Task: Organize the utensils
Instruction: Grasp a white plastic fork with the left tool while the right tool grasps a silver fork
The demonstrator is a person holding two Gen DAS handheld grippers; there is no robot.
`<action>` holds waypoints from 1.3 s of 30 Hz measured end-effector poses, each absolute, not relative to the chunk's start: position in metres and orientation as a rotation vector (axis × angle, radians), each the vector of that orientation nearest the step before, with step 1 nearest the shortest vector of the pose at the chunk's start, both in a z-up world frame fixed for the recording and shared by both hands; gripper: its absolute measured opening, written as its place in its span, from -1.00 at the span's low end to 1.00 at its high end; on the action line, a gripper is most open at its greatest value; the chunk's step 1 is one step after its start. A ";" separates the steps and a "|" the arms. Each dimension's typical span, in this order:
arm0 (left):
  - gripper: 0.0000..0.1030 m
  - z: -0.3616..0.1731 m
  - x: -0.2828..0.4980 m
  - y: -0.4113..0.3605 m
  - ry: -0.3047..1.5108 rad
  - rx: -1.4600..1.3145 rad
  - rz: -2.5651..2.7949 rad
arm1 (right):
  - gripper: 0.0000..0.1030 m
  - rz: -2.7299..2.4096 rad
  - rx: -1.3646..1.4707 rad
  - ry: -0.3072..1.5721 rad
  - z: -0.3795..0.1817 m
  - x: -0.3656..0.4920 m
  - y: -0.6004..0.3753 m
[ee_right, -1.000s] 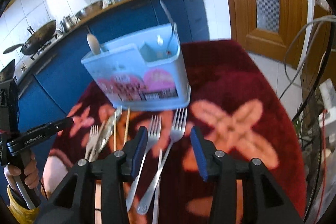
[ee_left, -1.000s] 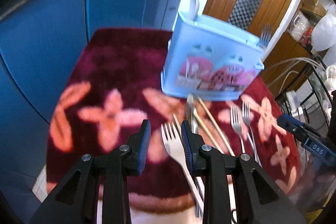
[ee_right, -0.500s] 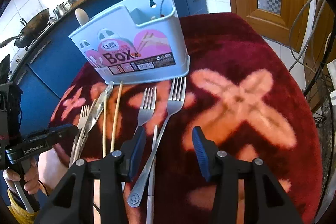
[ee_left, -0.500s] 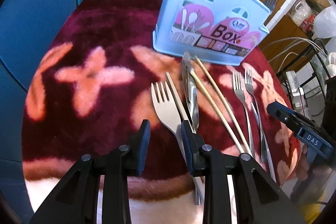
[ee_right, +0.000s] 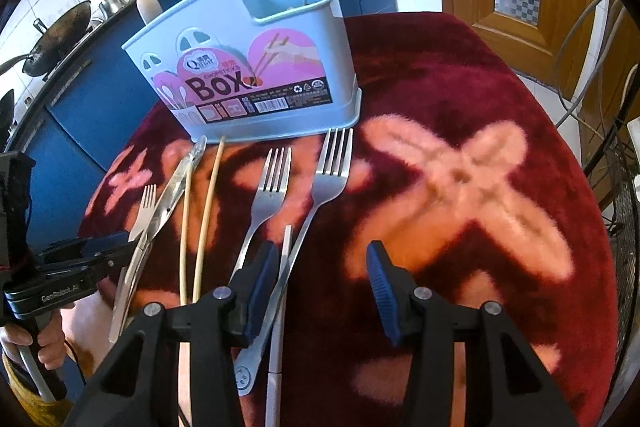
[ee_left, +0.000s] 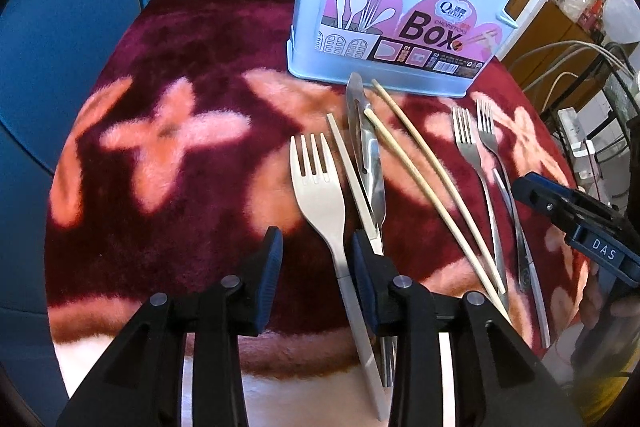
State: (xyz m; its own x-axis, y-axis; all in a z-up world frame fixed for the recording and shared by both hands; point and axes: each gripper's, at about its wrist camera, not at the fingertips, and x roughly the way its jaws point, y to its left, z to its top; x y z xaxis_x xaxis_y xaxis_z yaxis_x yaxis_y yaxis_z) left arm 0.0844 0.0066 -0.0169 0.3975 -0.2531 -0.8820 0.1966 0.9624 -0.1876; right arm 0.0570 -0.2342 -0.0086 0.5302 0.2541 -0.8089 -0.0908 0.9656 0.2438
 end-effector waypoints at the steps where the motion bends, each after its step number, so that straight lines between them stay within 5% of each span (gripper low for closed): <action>1: -0.28 -0.017 0.085 0.006 1.124 -0.052 -0.287 | -0.05 0.206 0.177 0.996 -0.009 0.058 -0.234; 8: -0.45 -0.018 0.092 0.010 1.104 -0.083 -0.288 | -0.15 0.200 0.172 1.034 -0.013 0.071 -0.232; 16: -0.60 -0.018 0.097 0.010 1.096 -0.087 -0.291 | -0.58 0.230 0.239 1.119 -0.013 0.096 -0.236; 28: -0.57 -0.020 0.106 -0.005 1.126 0.015 -0.294 | -0.60 0.245 0.150 1.205 -0.021 0.122 -0.218; 39: -0.71 -0.018 0.103 0.006 1.124 -0.069 -0.293 | -0.89 0.264 0.288 1.158 -0.021 0.110 -0.241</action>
